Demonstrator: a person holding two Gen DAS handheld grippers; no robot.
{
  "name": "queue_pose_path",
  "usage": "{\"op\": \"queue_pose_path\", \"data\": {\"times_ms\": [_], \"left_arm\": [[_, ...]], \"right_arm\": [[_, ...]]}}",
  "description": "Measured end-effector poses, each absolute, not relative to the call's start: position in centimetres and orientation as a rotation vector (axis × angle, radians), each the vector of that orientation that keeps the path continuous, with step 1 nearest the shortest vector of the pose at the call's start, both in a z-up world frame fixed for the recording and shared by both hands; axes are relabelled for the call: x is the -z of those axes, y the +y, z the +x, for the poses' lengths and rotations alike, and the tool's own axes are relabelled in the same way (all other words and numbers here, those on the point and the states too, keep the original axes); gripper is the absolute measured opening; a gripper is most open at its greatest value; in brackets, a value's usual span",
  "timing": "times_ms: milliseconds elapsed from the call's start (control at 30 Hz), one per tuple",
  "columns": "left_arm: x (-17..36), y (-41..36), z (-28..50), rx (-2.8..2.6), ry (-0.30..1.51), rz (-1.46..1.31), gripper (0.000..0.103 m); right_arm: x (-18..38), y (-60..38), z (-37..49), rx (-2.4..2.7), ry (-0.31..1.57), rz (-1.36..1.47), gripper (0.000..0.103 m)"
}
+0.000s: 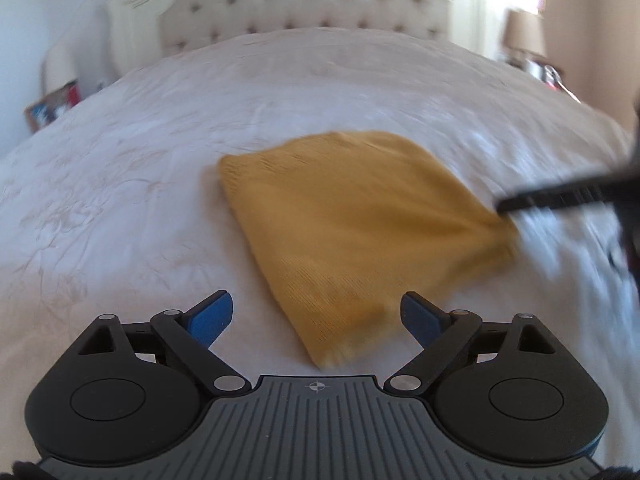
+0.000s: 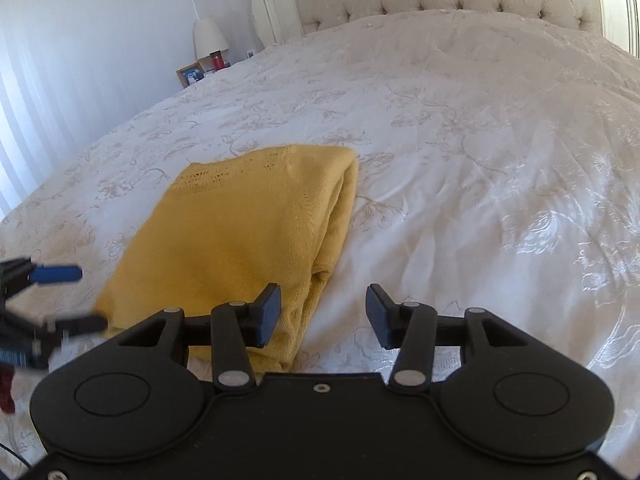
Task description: Fold small clothes
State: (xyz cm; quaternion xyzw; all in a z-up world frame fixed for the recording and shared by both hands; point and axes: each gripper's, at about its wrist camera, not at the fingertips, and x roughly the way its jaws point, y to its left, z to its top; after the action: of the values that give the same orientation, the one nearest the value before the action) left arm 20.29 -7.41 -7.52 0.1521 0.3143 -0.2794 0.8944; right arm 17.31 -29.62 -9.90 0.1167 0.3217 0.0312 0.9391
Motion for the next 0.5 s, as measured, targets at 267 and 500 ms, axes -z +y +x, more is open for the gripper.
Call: {"op": "queue_pose_path", "data": {"times_ms": [267, 500], "left_arm": [[9.0, -5.9, 22.7, 0.436, 0.697, 0.218, 0.092], [9.7, -2.7, 23.7, 0.377, 0.798, 0.174, 0.095]], "right_arm": [[9.5, -29.3, 17.0, -0.073, 0.658, 0.229, 0.056], [9.1, -30.4, 17.7, -0.077, 0.647, 0.233, 0.065]]}}
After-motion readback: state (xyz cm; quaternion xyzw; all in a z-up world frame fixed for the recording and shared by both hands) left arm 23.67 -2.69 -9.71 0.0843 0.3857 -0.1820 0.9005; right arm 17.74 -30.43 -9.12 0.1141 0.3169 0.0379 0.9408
